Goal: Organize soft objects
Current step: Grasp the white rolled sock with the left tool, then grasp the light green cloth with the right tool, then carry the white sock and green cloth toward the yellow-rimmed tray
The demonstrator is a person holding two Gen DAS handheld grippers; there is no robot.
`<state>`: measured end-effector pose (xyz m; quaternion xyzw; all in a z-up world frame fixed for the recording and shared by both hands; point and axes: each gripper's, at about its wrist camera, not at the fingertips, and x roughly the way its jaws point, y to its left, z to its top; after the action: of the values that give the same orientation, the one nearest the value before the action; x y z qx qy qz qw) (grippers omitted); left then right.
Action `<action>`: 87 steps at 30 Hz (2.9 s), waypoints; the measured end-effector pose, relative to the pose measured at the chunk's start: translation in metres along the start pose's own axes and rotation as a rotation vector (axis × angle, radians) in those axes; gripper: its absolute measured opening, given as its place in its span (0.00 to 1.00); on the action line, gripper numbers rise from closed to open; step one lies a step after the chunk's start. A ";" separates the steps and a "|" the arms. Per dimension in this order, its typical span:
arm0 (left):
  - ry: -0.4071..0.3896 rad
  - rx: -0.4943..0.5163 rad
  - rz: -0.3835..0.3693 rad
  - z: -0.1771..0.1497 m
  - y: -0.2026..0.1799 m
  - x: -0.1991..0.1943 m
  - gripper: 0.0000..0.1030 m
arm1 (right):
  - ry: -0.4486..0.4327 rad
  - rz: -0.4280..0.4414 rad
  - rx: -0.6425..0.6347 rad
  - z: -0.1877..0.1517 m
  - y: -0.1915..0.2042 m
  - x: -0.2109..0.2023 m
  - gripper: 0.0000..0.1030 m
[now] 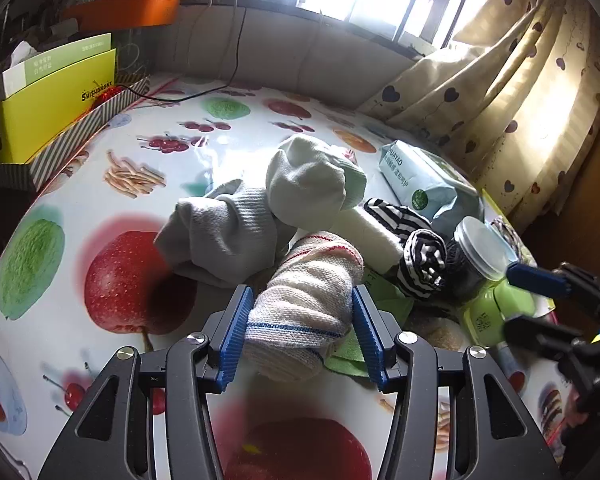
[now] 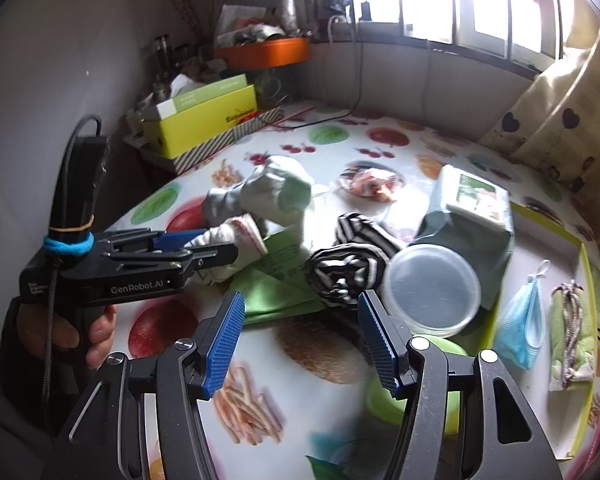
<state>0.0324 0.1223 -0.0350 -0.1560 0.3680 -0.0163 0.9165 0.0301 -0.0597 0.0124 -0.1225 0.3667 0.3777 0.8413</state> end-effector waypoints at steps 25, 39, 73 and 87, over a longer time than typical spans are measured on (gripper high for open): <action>-0.059 -0.097 0.005 -0.005 0.046 -0.027 0.50 | 0.187 -0.043 0.003 0.012 0.026 0.104 0.57; -0.059 -0.102 0.003 -0.009 0.041 -0.031 0.50 | 0.187 -0.059 -0.080 0.006 0.033 0.098 0.05; -0.089 -0.088 0.017 -0.008 0.027 -0.054 0.50 | 0.116 0.058 -0.161 -0.004 0.051 0.063 0.09; -0.110 -0.015 -0.009 -0.009 -0.024 -0.065 0.50 | -0.064 0.026 -0.072 -0.009 0.025 -0.019 0.09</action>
<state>-0.0189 0.1069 0.0099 -0.1653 0.3163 -0.0088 0.9341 -0.0015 -0.0573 0.0213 -0.1359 0.3274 0.4053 0.8427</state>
